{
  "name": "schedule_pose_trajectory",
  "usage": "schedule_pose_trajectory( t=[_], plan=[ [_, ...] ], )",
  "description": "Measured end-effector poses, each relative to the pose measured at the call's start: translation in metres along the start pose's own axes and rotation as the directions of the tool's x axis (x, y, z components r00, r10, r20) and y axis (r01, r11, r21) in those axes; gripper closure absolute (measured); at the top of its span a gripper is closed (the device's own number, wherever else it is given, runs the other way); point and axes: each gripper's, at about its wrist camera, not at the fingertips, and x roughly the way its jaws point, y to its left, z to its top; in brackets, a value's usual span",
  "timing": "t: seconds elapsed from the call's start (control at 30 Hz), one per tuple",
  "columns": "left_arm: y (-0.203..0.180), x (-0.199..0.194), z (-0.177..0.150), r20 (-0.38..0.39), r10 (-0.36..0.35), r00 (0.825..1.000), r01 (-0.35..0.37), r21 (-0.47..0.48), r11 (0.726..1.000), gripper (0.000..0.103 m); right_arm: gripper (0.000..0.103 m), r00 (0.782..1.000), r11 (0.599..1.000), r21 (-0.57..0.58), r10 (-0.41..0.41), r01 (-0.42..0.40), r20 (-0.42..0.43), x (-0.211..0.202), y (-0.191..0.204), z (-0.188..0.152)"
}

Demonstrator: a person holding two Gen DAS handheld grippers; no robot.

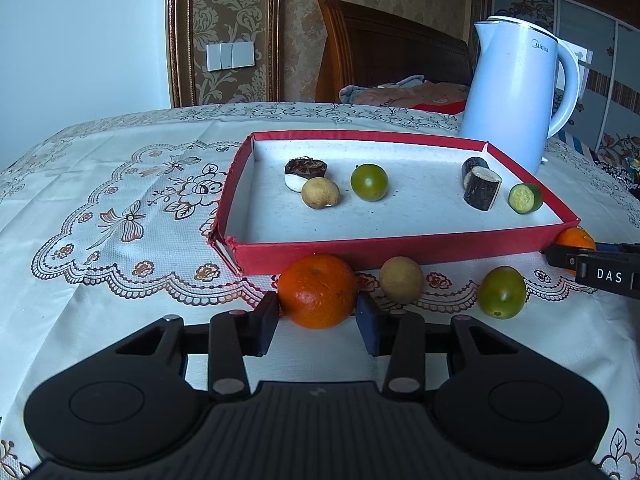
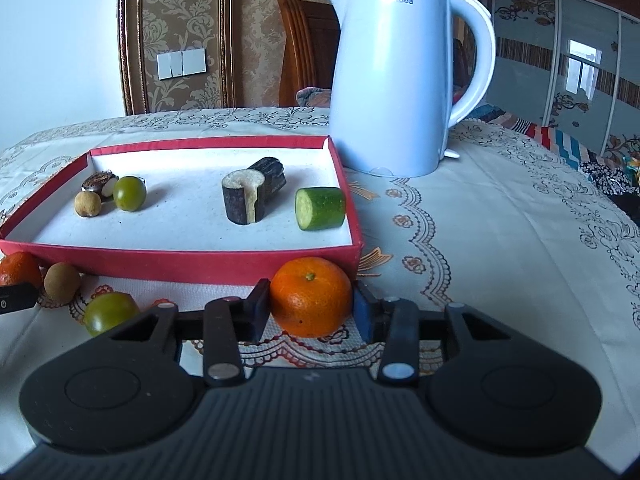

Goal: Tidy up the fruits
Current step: 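Close the right tool on the orange while the left tool closes on another orange, then carry both oranges over the red tray and lower them in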

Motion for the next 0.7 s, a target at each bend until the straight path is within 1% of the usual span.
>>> schedule_pose_trajectory(
  t=[0.33, 0.53, 0.7],
  plan=[
    [0.000, -0.003, -0.001, 0.011, -0.002, 1.000, 0.002, 0.003, 1.000, 0.062, 0.063, 1.000, 1.000, 0.015, -0.005, 0.004, 0.021, -0.004, -0.001, -0.001],
    [-0.002, -0.011, -0.002, 0.044, -0.015, 0.999, 0.015, 0.013, 1.000, 0.062, 0.063, 0.999, 0.999, 0.038, -0.003, 0.002, 0.036, -0.009, -0.005, -0.002],
    [0.002, -0.021, 0.009, 0.086, -0.030, 0.996, 0.032, -0.022, 0.999, 0.062, 0.063, 0.999, 0.999, 0.030, 0.025, -0.027, 0.047, -0.020, -0.003, 0.004]
  ],
)
